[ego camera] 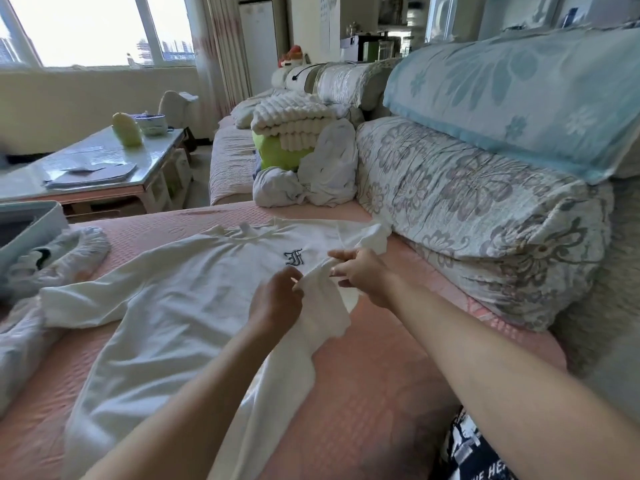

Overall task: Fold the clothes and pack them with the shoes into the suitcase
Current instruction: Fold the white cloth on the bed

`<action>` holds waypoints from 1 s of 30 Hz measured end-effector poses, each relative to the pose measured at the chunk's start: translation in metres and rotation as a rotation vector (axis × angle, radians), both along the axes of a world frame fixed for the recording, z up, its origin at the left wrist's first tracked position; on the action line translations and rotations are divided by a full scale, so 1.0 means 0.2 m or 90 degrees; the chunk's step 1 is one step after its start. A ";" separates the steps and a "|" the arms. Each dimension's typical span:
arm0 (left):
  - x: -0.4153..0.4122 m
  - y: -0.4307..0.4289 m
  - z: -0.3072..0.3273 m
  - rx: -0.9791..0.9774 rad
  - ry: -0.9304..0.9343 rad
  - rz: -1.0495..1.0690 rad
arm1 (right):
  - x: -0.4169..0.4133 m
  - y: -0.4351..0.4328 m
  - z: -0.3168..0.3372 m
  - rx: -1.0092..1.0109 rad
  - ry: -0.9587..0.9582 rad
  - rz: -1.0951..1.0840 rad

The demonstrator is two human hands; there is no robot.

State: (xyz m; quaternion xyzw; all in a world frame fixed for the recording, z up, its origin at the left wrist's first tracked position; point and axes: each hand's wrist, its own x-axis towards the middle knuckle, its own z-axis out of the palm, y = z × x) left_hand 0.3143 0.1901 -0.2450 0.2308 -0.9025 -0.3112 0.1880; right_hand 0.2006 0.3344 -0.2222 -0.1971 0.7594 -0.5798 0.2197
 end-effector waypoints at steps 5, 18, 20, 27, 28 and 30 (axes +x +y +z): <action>-0.13 -0.14 0.05 -0.177 -0.078 -0.111 | -0.07 -0.13 -0.07 0.178 0.083 0.115; 0.21 -0.30 -0.09 -0.095 -0.271 -0.140 | 0.10 -0.40 -0.13 0.626 0.469 0.426; 0.14 -0.35 -0.03 -0.105 -0.241 -0.154 | 0.08 -0.40 -0.09 0.625 0.558 0.355; -0.03 -0.46 0.08 -0.308 -0.028 -0.077 | -0.04 -0.35 -0.16 0.518 0.751 0.109; -0.02 -0.45 0.03 -0.338 -0.062 -0.097 | -0.06 -0.35 -0.17 0.569 0.648 0.184; 0.05 -0.45 -0.05 -0.378 -0.105 -0.151 | -0.08 -0.35 -0.16 0.624 0.451 0.319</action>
